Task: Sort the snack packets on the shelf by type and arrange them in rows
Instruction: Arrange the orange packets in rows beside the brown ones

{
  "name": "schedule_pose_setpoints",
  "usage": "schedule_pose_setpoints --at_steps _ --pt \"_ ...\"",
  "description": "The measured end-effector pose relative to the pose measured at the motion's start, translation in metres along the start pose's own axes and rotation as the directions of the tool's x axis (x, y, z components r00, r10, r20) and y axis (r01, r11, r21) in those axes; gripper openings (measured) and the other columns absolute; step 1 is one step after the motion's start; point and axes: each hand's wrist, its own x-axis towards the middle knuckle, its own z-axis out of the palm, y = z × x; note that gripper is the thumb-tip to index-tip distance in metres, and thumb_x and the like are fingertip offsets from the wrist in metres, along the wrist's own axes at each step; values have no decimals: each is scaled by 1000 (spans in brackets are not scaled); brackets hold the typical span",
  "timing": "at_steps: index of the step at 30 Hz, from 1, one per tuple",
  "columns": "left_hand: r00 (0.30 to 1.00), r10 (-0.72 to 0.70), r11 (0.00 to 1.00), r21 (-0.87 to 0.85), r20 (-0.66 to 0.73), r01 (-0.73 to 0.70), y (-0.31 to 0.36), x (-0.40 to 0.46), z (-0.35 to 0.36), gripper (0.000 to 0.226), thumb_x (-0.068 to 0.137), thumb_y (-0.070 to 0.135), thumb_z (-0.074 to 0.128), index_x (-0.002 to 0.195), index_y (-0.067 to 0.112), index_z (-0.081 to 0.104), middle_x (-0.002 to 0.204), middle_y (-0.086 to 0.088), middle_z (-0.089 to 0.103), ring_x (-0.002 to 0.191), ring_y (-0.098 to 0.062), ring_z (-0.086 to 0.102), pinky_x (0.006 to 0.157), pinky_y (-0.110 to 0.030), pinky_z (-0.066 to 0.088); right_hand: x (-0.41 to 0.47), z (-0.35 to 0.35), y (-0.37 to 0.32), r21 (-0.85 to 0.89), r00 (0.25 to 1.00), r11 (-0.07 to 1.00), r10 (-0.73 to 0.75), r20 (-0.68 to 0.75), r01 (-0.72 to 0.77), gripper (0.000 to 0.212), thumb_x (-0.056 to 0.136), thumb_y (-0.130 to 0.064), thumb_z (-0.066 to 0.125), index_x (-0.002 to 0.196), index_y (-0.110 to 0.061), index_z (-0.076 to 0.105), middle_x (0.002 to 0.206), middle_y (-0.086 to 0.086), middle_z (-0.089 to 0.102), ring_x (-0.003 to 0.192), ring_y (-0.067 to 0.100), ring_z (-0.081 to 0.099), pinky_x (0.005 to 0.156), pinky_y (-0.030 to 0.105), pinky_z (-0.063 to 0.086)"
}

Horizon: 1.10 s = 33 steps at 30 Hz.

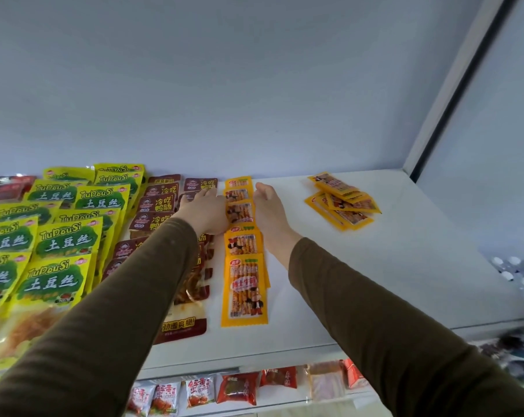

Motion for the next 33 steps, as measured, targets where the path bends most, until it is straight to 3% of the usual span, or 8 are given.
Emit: schedule_pose_setpoints --at_steps 6,10,15,17,20,27,30,33 --pt "999 25 997 -69 -36 -27 -7 2 5 57 105 34 45 159 26 31 169 -12 22 156 -35 18 125 -61 15 0 -3 1 35 1000 999 10 -4 -10 41 110 -27 33 150 -24 42 149 2 48 132 20 49 111 42 44" --pt "969 24 967 -241 -247 -85 -10 -31 11 54 106 28 38 160 27 28 170 -8 18 158 -30 13 127 -54 10 7 -23 4 68 999 998 0 -42 3 42 109 -24 35 151 -21 42 155 0 43 141 18 42 119 41 36" --pt "939 147 970 -140 -312 -199 41 -99 55 71 102 59 18 164 26 6 173 -2 -3 159 -22 -8 129 -48 1 7 -23 5 67 997 995 -69 21 68 44 110 -32 38 152 -20 42 152 -6 45 141 9 39 108 22 33" --pt "944 167 977 -84 -283 -198 61 -111 72 74 101 64 11 165 28 0 172 -3 -11 158 -23 -16 129 -48 -3 7 -19 3 -35 990 991 -127 67 129 48 110 -40 36 152 -19 43 152 -6 46 140 6 39 107 19 32" --pt "953 133 986 -61 -273 -156 68 -114 83 70 104 65 13 164 33 -1 173 -3 -11 158 -24 -17 128 -49 0 10 -15 5 -328 954 912 -167 250 246 58 109 -50 25 158 -20 35 166 1 29 154 18 20 126 39 13" --pt "957 146 986 -38 -249 -161 60 -115 80 68 104 63 10 164 34 -3 173 -1 -5 159 -24 -12 129 -49 0 6 4 1 -730 921 594 -52 386 339 56 110 -46 16 155 -22 37 168 14 13 155 33 9 121 58 2" --pt "962 149 986 -38 -231 -162 62 -117 72 72 101 67 5 164 34 -6 172 -2 -12 158 -25 -17 128 -50 -6 2 -10 -11 -663 926 676 -78 368 321 56 109 -47 25 155 -19 38 168 14 17 155 30 12 121 56 4" --pt "948 184 970 -109 -260 -218 73 -110 56 70 102 65 12 164 35 5 173 -3 -7 159 -25 -13 129 -47 -4 4 -57 -29 -544 950 779 -263 166 311 49 107 -40 42 150 -19 48 166 9 26 154 20 21 124 41 14"
